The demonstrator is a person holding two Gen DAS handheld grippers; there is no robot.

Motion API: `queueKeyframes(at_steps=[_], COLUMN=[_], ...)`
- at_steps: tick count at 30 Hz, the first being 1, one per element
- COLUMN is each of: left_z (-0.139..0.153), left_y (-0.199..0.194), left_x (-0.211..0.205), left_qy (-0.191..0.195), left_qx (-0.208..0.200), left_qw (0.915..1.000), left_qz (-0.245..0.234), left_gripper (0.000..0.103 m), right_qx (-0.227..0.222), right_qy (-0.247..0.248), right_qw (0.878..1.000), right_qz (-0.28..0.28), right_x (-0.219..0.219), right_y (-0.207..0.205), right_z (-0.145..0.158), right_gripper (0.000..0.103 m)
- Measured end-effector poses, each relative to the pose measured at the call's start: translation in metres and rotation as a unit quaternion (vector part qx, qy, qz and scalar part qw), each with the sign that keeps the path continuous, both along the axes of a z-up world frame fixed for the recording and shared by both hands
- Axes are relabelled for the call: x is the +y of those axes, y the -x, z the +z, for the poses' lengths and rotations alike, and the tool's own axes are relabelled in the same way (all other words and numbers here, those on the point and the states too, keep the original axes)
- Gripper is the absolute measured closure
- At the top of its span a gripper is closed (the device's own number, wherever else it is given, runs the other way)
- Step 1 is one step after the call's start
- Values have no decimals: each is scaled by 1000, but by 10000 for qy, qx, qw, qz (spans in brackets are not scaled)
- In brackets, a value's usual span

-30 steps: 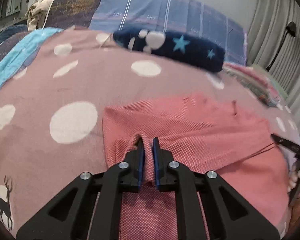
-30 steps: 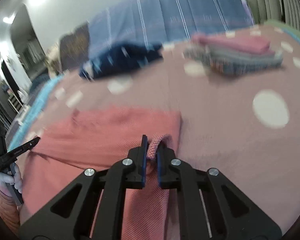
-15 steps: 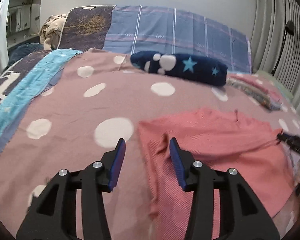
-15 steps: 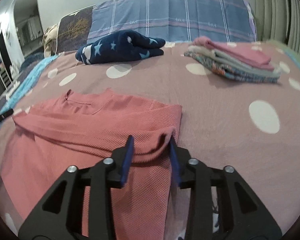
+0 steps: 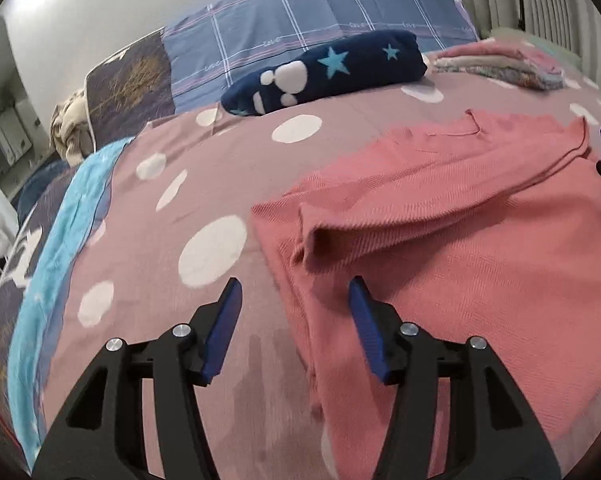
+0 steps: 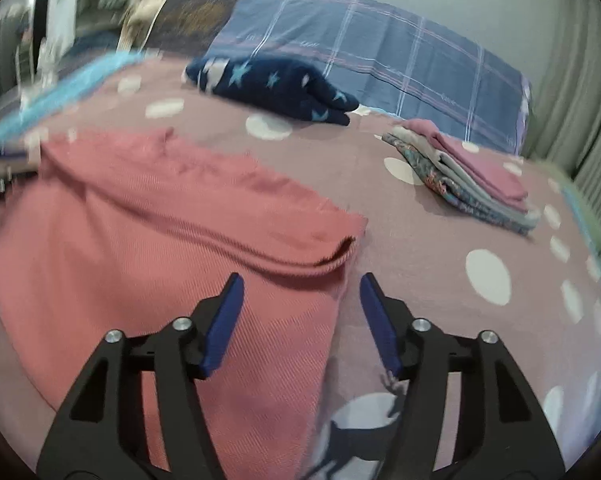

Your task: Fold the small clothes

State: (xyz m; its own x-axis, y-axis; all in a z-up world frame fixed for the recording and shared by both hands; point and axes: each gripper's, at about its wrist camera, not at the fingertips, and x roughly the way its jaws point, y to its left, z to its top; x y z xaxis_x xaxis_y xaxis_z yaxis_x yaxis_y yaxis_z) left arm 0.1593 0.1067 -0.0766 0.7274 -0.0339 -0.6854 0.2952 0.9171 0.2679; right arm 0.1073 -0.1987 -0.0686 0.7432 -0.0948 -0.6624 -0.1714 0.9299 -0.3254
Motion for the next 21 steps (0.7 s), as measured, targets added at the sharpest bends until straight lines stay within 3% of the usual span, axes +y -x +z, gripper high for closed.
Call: queueKeyframes(at_steps=[6,9,12,16,21], left_z=[0,2,6,7,4], left_y=[-38,-57,-67,-72,-91], left_x=[-9,-5,9,29,39], left_qy=[-136,64,519,1273,2175], left_qx=[-11,-5,-15,223,749], left_qw=[9999,9999,9981,9911,9731], left_qz=[-19,108,328,312,136], left_gripper=[47,44,43,43,43], right_qx=[-21,-190,-228,50,320], right_qy=[693,749,102,-1343,-2021], right_qw=[9975,9970,9984,9890,9784], right_qz=[102,-62,-513,-625,-287], right_x=[7,-5,-36,-79,-88], right_y=[-20,-41,-64,-73,-80], right_z=[-14,-9,1,6,0], right_gripper=[37,37,37,37,37])
